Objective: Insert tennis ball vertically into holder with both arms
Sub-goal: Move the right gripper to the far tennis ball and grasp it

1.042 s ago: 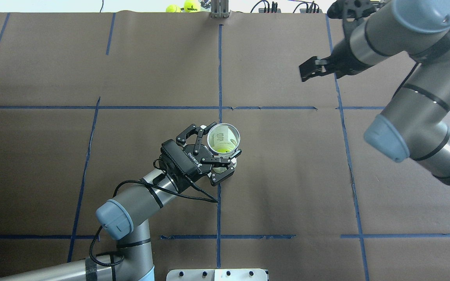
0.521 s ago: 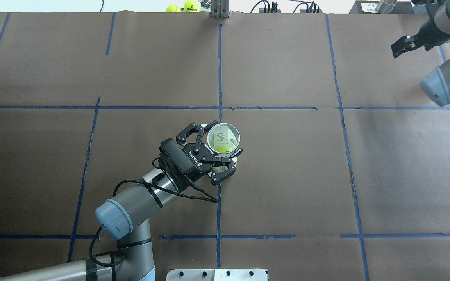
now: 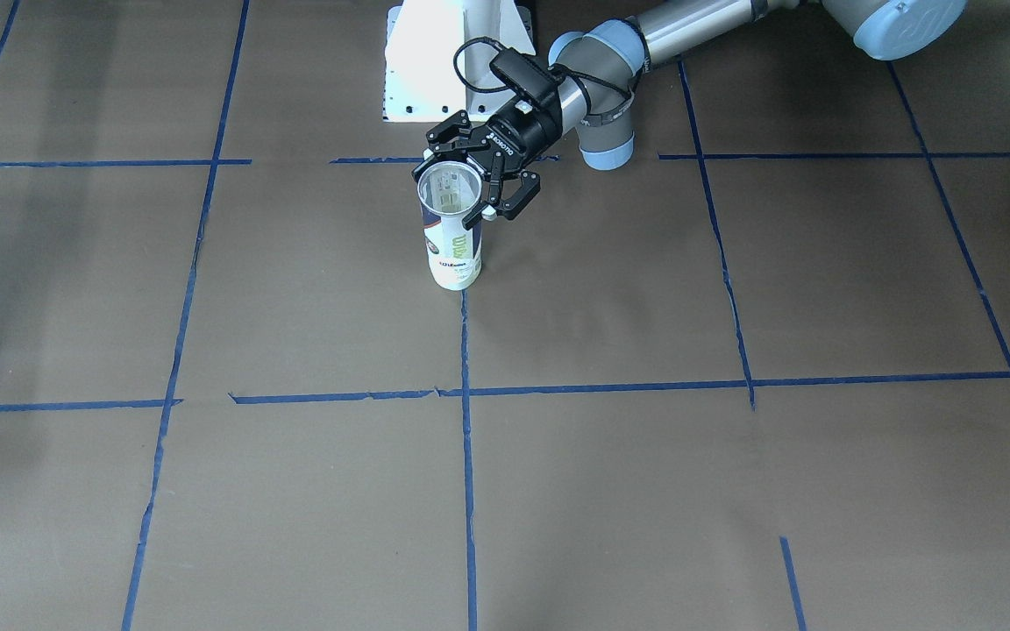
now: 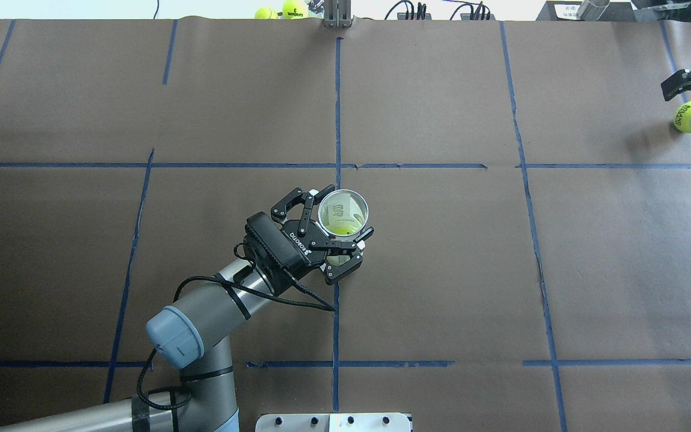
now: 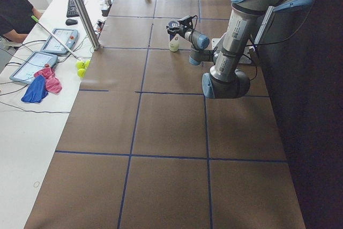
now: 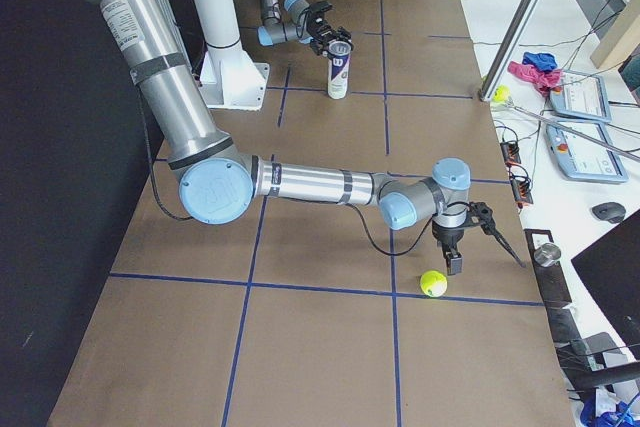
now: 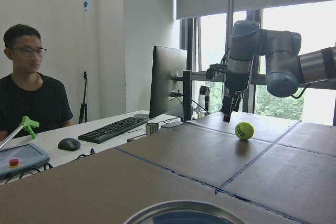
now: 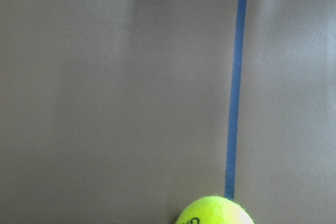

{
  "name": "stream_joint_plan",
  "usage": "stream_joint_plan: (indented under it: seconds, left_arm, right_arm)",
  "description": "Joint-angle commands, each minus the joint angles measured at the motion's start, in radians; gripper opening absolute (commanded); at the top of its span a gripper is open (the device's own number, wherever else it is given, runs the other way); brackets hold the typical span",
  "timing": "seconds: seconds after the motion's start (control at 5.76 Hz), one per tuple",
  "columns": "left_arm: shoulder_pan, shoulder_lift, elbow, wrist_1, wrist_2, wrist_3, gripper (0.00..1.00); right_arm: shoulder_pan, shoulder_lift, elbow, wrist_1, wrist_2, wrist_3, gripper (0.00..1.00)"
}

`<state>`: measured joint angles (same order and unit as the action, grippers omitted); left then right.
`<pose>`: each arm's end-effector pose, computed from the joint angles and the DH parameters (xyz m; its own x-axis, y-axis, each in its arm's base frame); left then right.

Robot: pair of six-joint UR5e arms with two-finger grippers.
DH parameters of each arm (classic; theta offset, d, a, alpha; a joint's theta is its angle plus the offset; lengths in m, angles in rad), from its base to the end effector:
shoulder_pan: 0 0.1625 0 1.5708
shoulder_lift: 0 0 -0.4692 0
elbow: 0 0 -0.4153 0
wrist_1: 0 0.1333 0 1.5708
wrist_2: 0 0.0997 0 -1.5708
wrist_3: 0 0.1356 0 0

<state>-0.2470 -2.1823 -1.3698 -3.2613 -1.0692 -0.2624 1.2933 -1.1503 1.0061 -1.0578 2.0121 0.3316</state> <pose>0.6325 -0.3642 0.2348 0.4683 0.7552 -0.4586 0.6335 0.0748 0.7701 -0.1301 -0.7321 0.7289 0.8655 -0.0822 0.4941 -0.0278 0.9771 0.2112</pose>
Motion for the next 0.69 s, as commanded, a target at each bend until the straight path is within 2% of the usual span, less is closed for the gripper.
stream_joint_plan:
  seconds: [0.0,0.52]
  left_arm:
    - [0.0,-0.002,0.0,0.0,0.0,0.0,0.97]
    - [0.0,-0.005,-0.002,0.0,0.0,0.0,0.97]
  right_arm:
    - [-0.018,-0.002,-0.023,0.004,-0.059,-0.003,0.98]
    - [-0.074,-0.006,-0.047,0.004,-0.094,-0.006,0.97]
